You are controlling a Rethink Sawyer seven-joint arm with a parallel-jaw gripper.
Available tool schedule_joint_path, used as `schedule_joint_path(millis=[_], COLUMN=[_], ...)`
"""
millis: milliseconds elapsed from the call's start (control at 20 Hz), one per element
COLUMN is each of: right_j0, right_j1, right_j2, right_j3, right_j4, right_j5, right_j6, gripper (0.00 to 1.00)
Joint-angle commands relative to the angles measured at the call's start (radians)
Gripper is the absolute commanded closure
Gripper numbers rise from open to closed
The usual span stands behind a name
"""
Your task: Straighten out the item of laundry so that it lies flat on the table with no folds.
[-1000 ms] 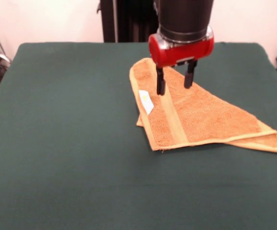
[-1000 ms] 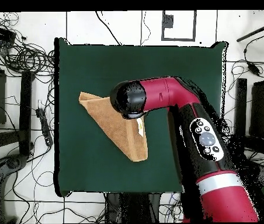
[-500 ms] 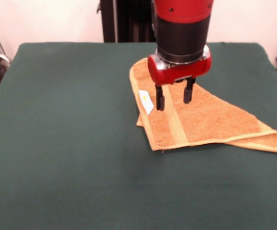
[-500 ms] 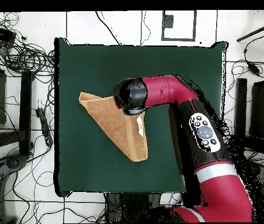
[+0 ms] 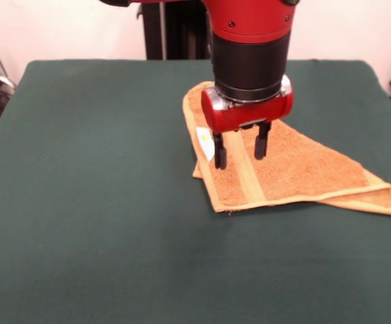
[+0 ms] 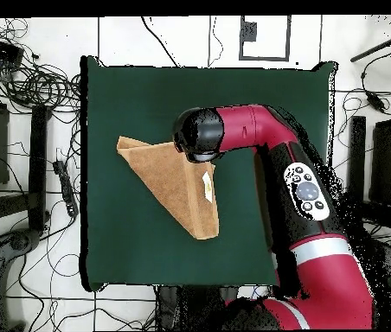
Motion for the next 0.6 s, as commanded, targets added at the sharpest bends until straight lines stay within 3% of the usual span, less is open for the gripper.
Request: schedule_joint_path(millis=[50,600], right_j0=[0.019,0.02], right_j1=[-0.006,0.021], right_j2=[0.105,0.111], right_j3=[-0.064,-0.108], right_j4=[0.011,0.004], right_j5=[0.059,0.068], right_j6=[-0.183,-0.223], gripper=[0.0,0.0])
